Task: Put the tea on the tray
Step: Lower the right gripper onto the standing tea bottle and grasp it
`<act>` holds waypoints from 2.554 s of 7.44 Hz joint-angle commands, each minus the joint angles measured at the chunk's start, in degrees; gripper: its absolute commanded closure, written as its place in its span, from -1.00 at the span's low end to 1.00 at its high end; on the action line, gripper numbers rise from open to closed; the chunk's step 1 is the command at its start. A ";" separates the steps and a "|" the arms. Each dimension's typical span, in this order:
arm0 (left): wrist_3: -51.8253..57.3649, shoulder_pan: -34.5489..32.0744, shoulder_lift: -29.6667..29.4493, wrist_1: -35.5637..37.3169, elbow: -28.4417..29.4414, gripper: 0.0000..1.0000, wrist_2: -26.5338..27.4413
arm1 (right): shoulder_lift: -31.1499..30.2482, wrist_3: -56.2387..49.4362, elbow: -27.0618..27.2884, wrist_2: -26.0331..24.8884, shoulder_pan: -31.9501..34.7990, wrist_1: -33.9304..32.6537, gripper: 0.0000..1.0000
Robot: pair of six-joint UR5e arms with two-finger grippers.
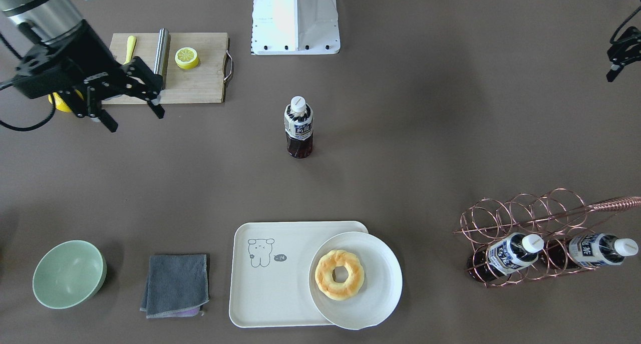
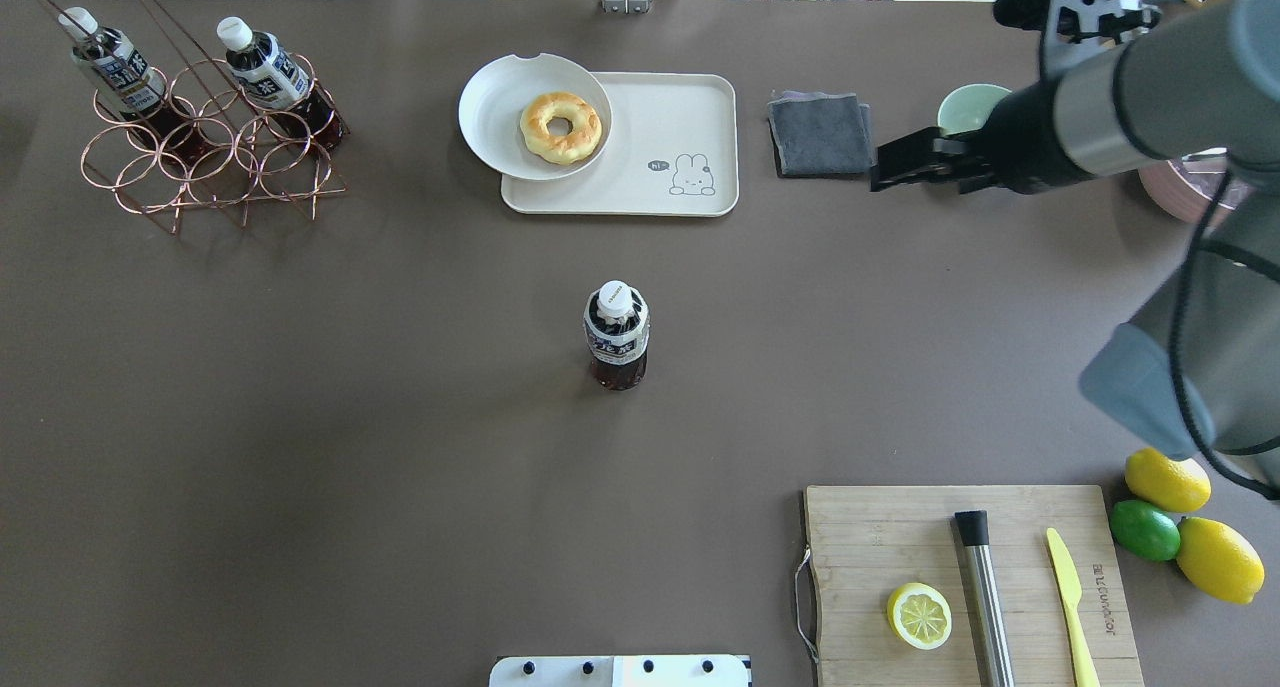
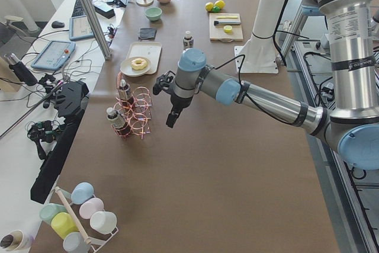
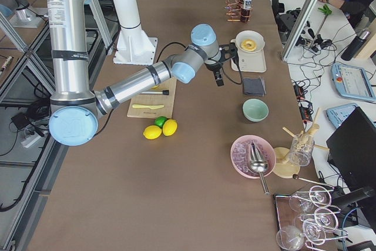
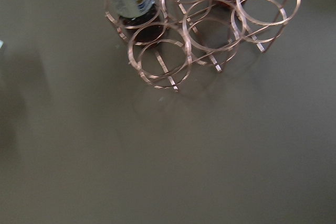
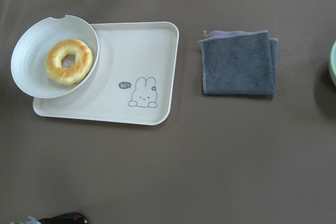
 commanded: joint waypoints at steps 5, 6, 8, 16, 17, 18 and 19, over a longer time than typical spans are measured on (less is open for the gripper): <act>12.08 -8.37 1.06 -5.17 13.66 -0.98 -2.73 | 35.37 16.43 -12.42 -24.00 -24.51 -32.66 -1.00; 12.08 -8.37 1.15 -5.28 13.77 -0.98 -2.73 | 35.39 17.31 -13.06 -24.97 -25.65 -32.48 -0.99; 12.08 -8.46 1.24 -5.19 15.95 -0.98 -2.82 | 35.48 17.58 -14.03 -26.47 -26.79 -32.30 -0.93; 11.38 -8.46 0.98 -5.28 15.88 -0.98 -2.82 | 32.93 13.54 -17.55 -27.00 -24.95 -24.75 -0.63; 11.38 -8.46 0.98 -5.28 15.96 -0.98 -2.82 | 32.85 13.54 -17.55 -27.00 -25.04 -24.83 -0.60; 11.38 -8.46 0.98 -5.28 15.88 -0.98 -2.82 | 33.02 13.54 -17.47 -27.00 -25.04 -26.05 -0.50; 11.29 -8.46 0.98 -5.28 15.79 -0.98 -2.82 | 33.37 13.54 -17.29 -27.00 -25.04 -27.28 -0.44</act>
